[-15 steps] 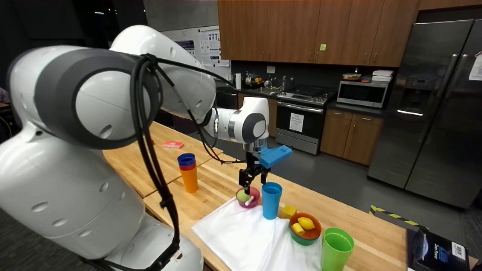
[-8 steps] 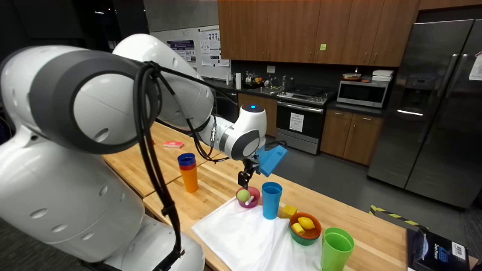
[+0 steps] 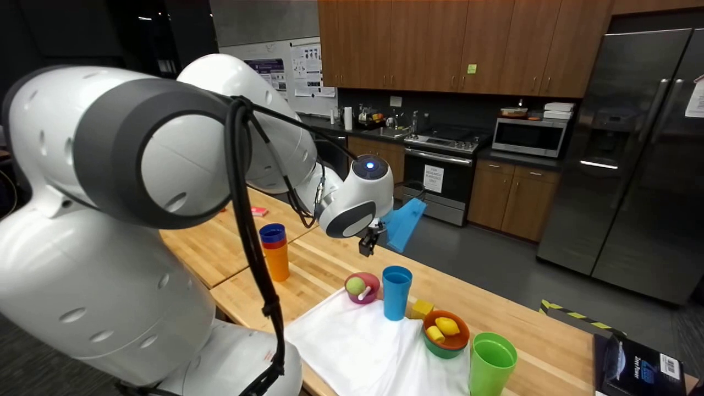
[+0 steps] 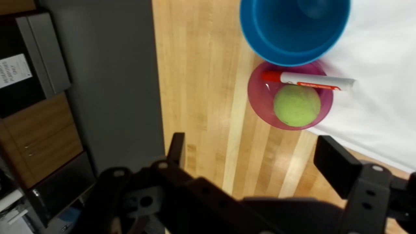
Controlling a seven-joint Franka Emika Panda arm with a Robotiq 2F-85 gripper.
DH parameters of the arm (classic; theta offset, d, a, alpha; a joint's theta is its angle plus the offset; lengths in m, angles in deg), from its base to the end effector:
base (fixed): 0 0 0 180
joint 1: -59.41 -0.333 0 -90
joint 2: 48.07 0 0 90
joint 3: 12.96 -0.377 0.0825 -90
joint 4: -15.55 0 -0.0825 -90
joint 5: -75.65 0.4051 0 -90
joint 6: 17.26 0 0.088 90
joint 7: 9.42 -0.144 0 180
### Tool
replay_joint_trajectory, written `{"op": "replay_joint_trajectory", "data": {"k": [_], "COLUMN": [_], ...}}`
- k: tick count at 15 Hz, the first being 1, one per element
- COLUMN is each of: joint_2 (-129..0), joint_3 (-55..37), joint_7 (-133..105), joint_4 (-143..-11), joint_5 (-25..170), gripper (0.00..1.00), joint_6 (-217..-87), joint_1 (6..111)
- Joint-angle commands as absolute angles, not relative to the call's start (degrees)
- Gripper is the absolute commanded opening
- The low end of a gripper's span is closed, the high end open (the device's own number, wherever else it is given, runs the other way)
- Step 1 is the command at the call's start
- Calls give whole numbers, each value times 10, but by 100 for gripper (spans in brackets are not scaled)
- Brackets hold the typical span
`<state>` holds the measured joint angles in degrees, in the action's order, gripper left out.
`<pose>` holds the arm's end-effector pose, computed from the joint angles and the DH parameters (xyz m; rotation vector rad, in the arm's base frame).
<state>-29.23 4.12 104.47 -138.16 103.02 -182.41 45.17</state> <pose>0.4461 -0.0437 0.3969 2.0575 1.9087 0.7698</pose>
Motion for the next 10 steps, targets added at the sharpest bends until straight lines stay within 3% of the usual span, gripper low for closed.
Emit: {"op": "replay_joint_trajectory", "data": {"k": [1,5,10], "joint_2": [-306,-342,-398], "joint_3": [33,-3,-104], "joint_7": [1034,994,809], "joint_4": [-1369,-1364,-1350], "joint_5": [1014,943,679], "gripper": [100,100,100], "joint_6": [-1882,-1921,-1869], "joint_1": [473,552,771]}}
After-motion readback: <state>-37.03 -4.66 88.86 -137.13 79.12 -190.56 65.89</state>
